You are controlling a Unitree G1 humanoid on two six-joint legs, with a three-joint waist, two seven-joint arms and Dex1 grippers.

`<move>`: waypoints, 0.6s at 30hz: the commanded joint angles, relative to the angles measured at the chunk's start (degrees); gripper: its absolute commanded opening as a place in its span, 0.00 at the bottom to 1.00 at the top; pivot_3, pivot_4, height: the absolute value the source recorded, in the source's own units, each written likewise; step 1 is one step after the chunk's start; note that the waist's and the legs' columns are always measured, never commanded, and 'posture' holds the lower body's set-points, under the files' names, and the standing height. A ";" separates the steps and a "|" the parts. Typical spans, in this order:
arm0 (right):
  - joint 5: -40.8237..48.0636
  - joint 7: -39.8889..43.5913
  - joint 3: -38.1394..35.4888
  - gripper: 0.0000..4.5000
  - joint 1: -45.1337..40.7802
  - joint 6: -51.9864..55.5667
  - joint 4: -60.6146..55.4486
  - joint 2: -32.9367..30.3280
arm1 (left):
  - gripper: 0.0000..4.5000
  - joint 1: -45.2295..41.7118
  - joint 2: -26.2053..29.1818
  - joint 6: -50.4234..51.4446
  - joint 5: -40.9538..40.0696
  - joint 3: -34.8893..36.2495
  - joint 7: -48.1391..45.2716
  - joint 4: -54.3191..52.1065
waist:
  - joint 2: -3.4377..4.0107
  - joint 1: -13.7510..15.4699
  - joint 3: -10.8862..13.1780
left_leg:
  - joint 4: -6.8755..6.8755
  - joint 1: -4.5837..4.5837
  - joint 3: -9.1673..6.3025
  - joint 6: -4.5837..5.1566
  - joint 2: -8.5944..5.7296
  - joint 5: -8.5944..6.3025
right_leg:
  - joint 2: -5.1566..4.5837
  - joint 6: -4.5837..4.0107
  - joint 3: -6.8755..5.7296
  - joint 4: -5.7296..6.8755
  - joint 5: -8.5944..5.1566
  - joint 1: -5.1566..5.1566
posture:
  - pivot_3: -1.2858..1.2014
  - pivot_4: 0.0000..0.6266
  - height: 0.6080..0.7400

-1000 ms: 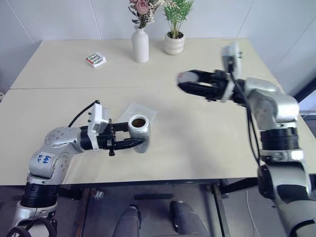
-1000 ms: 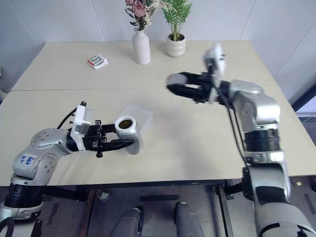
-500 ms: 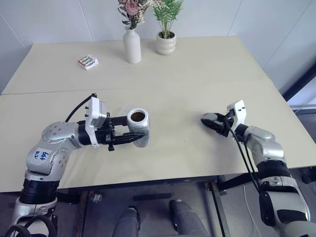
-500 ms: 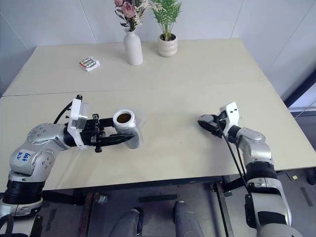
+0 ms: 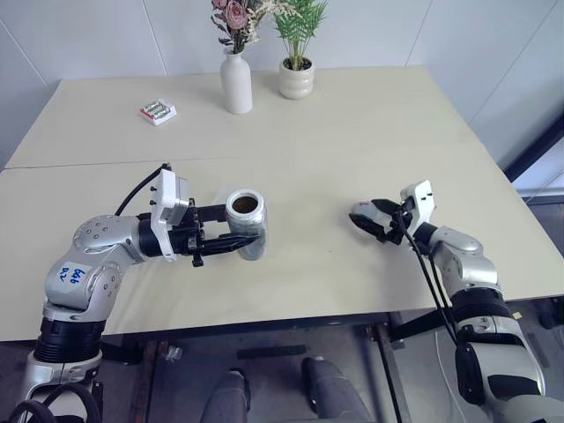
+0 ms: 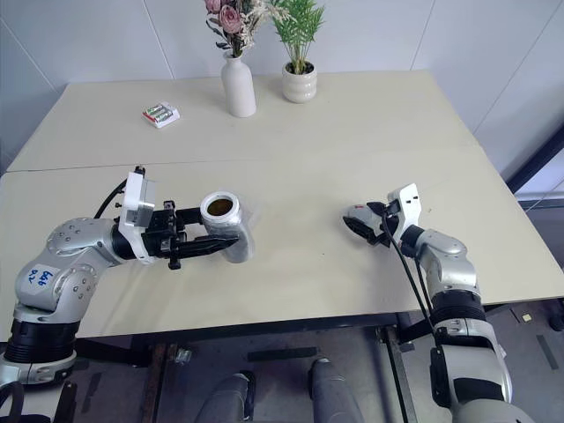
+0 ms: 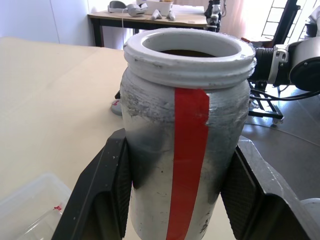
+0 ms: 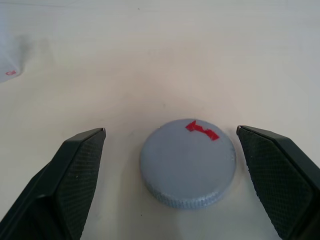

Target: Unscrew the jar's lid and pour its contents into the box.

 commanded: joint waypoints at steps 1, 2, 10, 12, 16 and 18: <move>3.69 4.62 -2.51 0.99 -1.24 0.97 -8.31 -4.22 | 0.49 -1.96 0.91 -0.65 -1.13 3.22 0.88 -0.99 | 0.01 0.02 0.01 | 0.00 -0.02 0.00 0.00 -0.01 0.00 | 0.00 0.00 0.00 -0.02 0.00 -0.01 | 0.52 0.24 1.00; 5.07 6.23 -2.59 0.99 -2.05 2.73 -10.80 -5.39 | 0.49 -2.48 1.32 -0.58 -1.21 3.80 0.97 -0.72 | 0.02 0.01 0.01 | 0.00 -0.04 -0.02 0.00 -0.01 0.00 | 0.00 0.00 -0.02 -0.02 0.00 -0.01 | 0.52 0.24 1.00; 11.58 16.81 5.38 0.99 -5.99 17.72 -29.22 -9.20 | 0.49 -7.46 6.90 -4.05 2.68 5.55 -1.77 7.17 | 0.02 -0.11 0.01 | -0.01 0.03 -0.08 0.00 0.08 0.00 | 0.13 -0.06 -0.07 0.07 -0.02 -0.03 | 0.52 0.24 1.00; 11.36 17.44 7.74 0.99 -5.87 18.96 -32.05 -8.77 | 0.49 -8.96 7.65 -5.73 4.78 5.04 -1.56 9.83 | 0.02 0.04 0.01 | -0.01 0.00 -0.11 0.00 0.06 0.00 | 0.09 -0.06 -0.11 0.03 -0.03 -0.02 | 0.52 0.24 1.00; 11.71 13.70 10.54 0.99 -5.02 21.37 -36.81 -4.88 | 0.49 -12.37 6.76 -8.41 10.13 3.16 1.99 16.42 | 0.02 0.26 0.01 | -0.01 -0.09 -0.09 0.00 -0.02 0.00 | -0.03 -0.02 -0.11 -0.08 -0.01 -0.03 | 0.52 0.24 1.00; 11.76 12.53 10.72 0.99 -3.94 21.73 -38.06 -3.76 | 0.49 -12.83 5.65 -9.37 12.11 2.06 3.48 17.51 | 0.02 0.39 0.01 | -0.02 -0.12 -0.12 -0.01 -0.01 -0.01 | -0.05 0.00 -0.13 -0.08 -0.01 -0.05 | 0.52 0.24 1.00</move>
